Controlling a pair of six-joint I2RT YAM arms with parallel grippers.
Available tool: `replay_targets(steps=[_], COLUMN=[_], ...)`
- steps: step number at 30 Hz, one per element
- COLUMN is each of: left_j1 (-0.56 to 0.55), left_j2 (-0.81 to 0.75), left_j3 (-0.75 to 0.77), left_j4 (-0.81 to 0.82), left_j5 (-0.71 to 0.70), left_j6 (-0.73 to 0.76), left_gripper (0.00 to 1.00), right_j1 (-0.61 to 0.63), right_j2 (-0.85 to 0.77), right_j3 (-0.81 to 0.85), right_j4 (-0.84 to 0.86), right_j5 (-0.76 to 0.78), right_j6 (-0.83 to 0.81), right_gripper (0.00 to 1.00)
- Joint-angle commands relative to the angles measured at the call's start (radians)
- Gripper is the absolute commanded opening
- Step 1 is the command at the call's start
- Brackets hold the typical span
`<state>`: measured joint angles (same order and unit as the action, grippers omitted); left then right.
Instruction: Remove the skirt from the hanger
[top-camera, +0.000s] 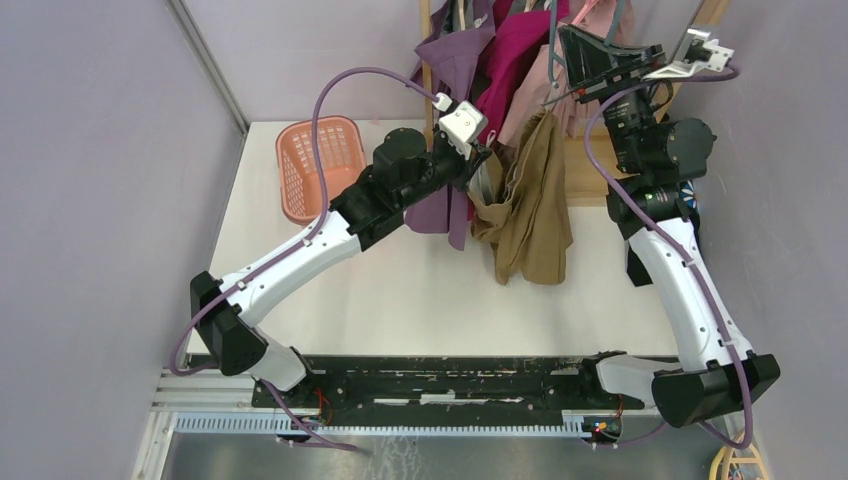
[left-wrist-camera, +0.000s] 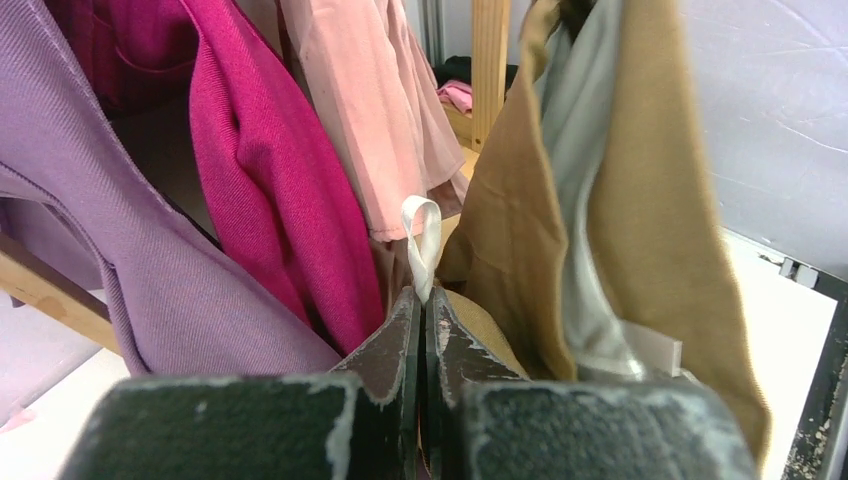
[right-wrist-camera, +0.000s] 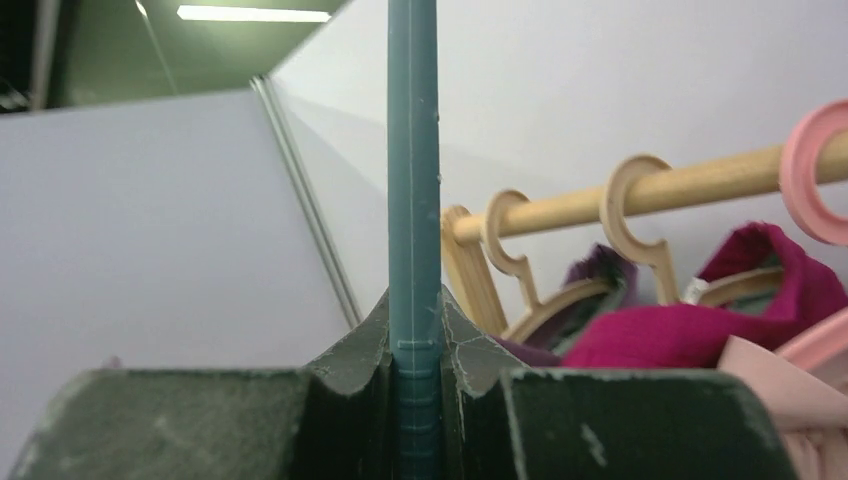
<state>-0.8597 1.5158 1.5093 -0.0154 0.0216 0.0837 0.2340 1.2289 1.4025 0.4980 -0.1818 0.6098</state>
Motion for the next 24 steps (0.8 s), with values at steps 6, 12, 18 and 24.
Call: replay_targets(steps=[6, 12, 18, 24], left_j1=[-0.002, -0.002, -0.002, -0.002], left_j2=[-0.057, -0.045, -0.078, -0.095], left_j3=[0.004, 0.044, 0.164, 0.36], left_j4=[0.012, -0.003, -0.059, -0.14], left_j5=[-0.032, -0.019, -0.1, -0.15], left_j6=[0.045, 0.051, 0.102, 0.189], left_gripper=[0.03, 0.03, 0.03, 0.03], right_j1=[0.004, 0.004, 0.004, 0.004], right_j2=[0.027, 0.009, -0.086, -0.17], right_j3=[0.085, 0.115, 0.113, 0.005], right_j4=[0.261, 0.184, -0.088, -0.193], right_j5=[0.002, -0.026, 0.107, 0.321], right_j6=[0.272, 0.206, -0.113, -0.367], right_gripper=[0.01, 0.01, 0.01, 0.01])
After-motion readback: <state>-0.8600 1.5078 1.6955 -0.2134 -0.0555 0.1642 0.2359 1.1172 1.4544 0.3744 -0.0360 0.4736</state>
